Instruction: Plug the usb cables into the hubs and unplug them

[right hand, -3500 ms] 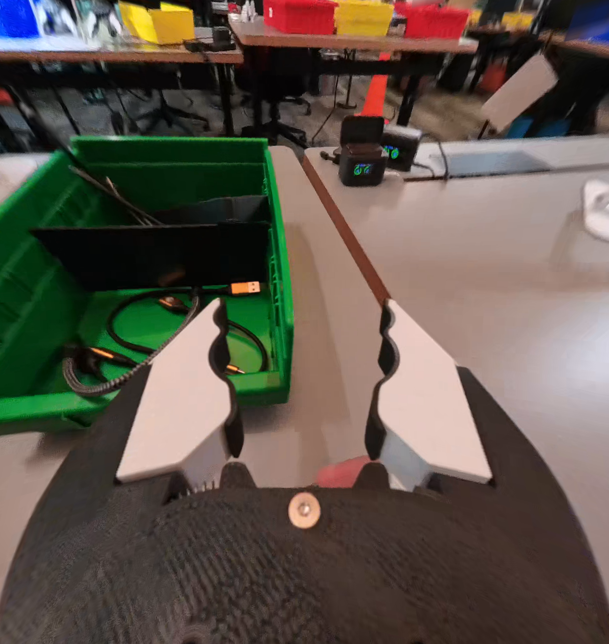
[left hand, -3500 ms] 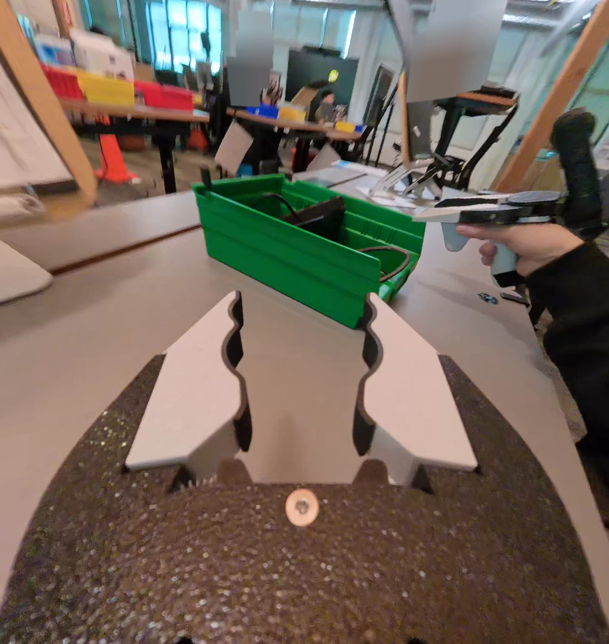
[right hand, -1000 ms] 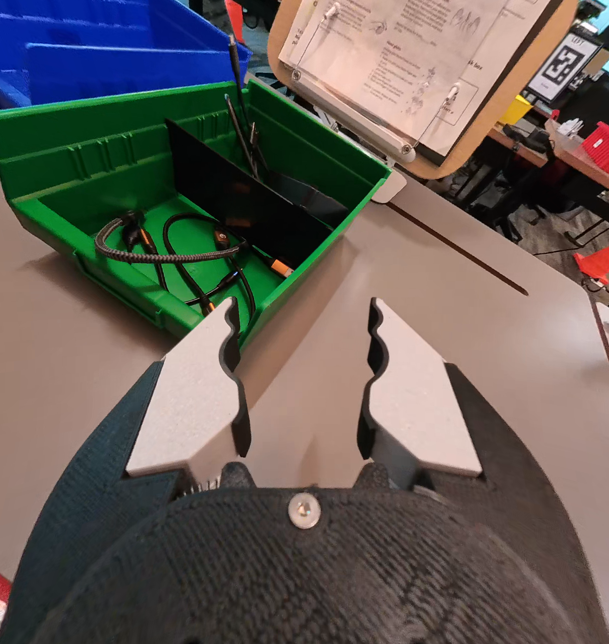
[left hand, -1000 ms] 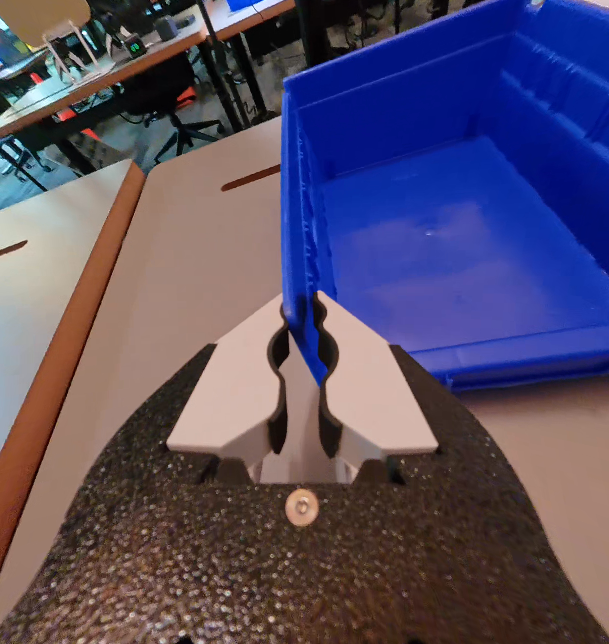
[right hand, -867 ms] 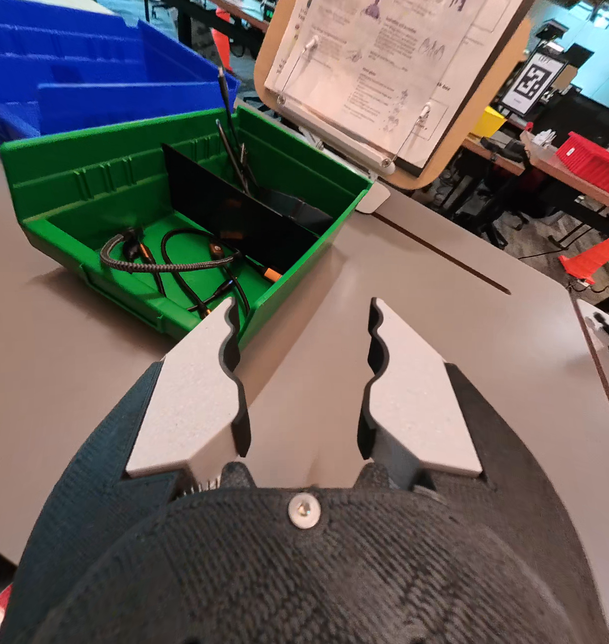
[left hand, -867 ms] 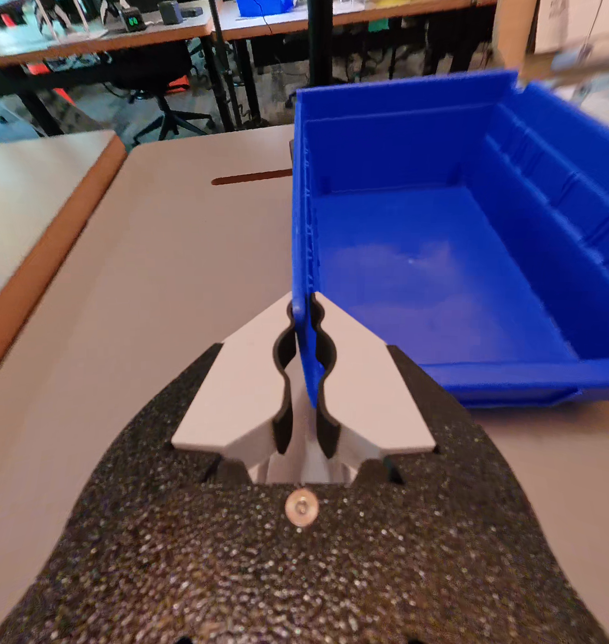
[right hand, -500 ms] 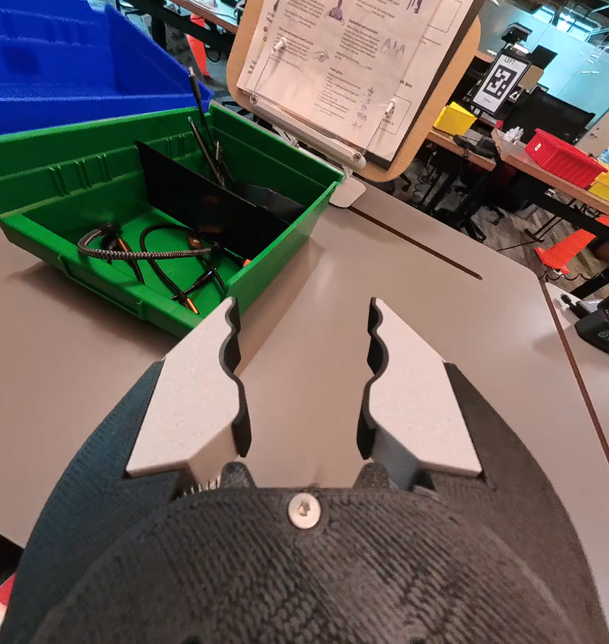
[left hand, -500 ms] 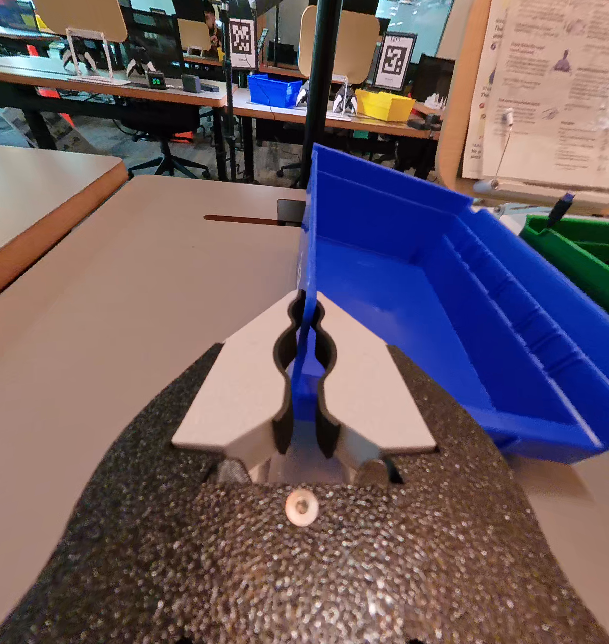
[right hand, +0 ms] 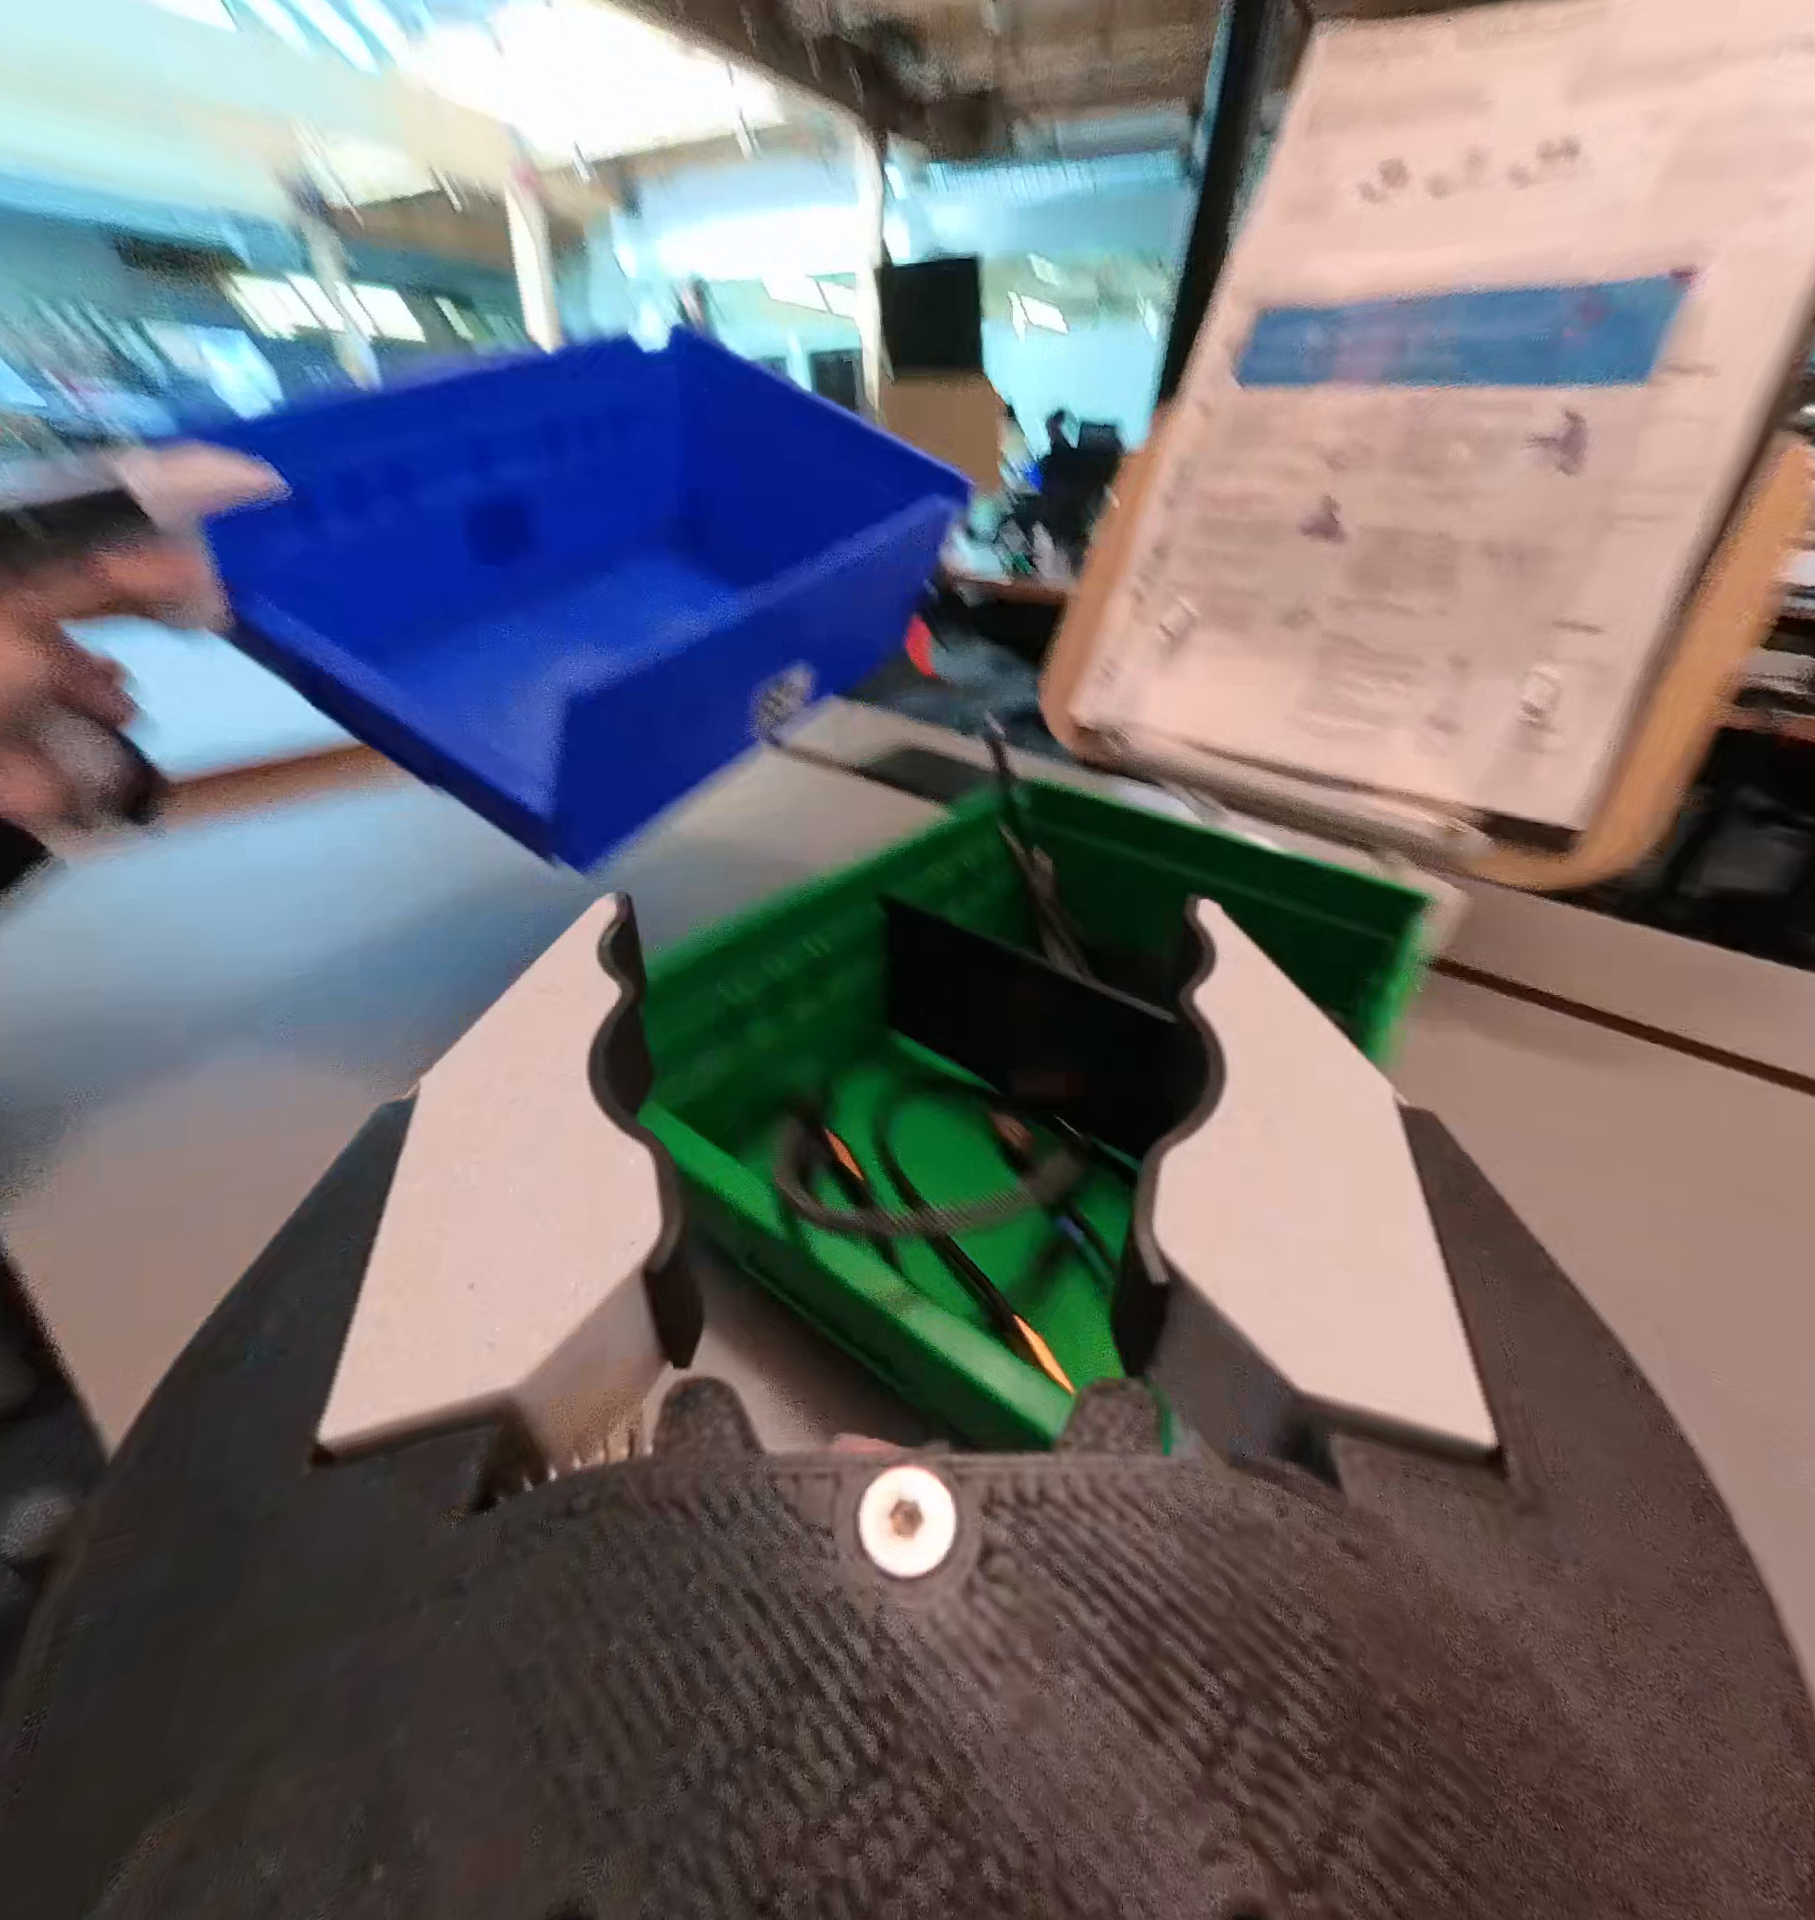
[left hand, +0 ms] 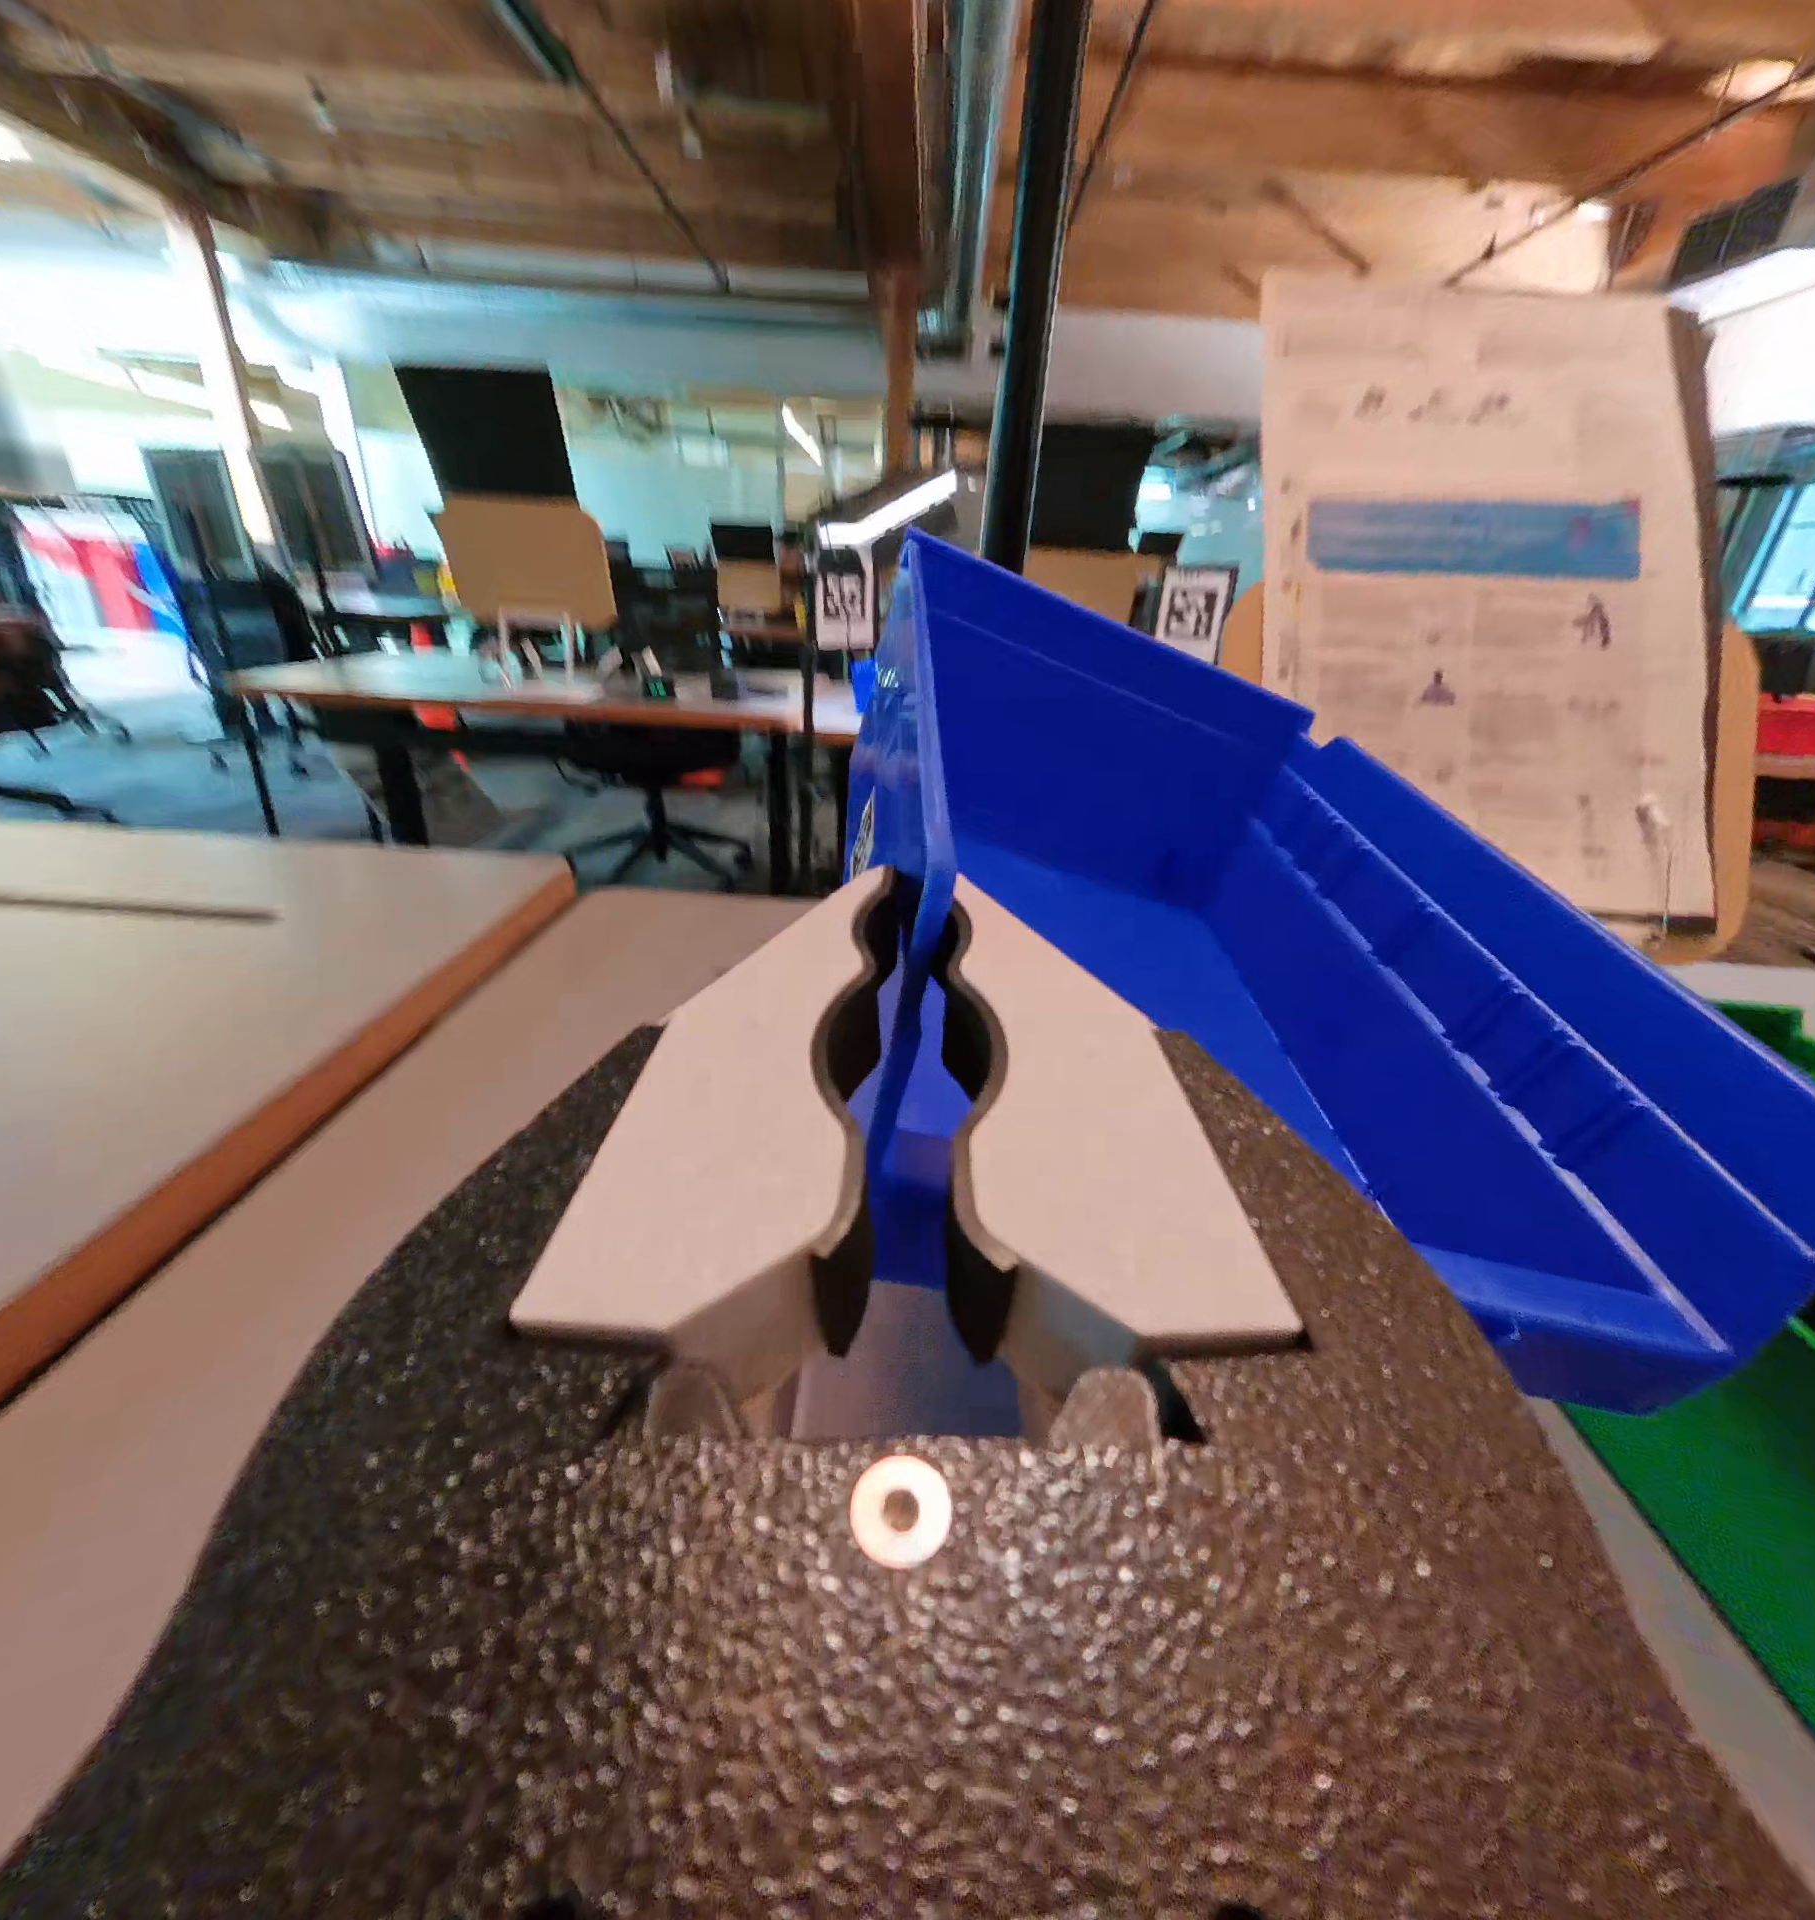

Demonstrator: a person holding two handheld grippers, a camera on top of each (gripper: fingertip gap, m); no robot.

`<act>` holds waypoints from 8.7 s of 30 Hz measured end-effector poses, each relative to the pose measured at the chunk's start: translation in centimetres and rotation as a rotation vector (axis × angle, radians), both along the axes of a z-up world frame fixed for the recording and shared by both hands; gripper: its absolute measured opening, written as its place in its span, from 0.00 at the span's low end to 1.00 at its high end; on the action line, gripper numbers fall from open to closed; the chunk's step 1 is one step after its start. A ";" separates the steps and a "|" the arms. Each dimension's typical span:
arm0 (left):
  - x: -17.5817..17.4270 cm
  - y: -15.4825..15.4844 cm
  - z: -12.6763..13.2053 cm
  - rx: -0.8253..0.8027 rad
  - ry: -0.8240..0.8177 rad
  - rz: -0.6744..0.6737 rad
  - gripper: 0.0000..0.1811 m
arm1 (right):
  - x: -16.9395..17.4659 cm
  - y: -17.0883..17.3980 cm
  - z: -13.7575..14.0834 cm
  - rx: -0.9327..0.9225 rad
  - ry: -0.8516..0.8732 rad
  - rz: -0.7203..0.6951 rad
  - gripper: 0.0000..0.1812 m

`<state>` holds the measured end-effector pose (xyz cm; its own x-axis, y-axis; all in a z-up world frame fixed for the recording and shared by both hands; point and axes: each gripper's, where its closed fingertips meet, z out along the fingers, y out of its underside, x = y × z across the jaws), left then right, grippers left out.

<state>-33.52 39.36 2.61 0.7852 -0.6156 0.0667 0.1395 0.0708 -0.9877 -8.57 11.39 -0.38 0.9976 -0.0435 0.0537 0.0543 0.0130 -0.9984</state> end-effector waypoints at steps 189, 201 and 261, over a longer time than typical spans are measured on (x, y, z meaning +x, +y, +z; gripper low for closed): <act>21.7 6.3 -16.5 0.696 2.235 -0.844 0.16 | 24.7 -4.5 -11.8 -0.702 -0.274 -0.316 0.47; 23.8 6.0 -6.1 0.426 1.496 -0.597 0.13 | 24.9 -4.8 -10.1 -0.647 -0.290 -0.342 0.49; 31.3 -22.0 -1.3 1.878 1.121 0.097 0.20 | 5.2 4.0 0.8 0.087 0.678 0.542 0.13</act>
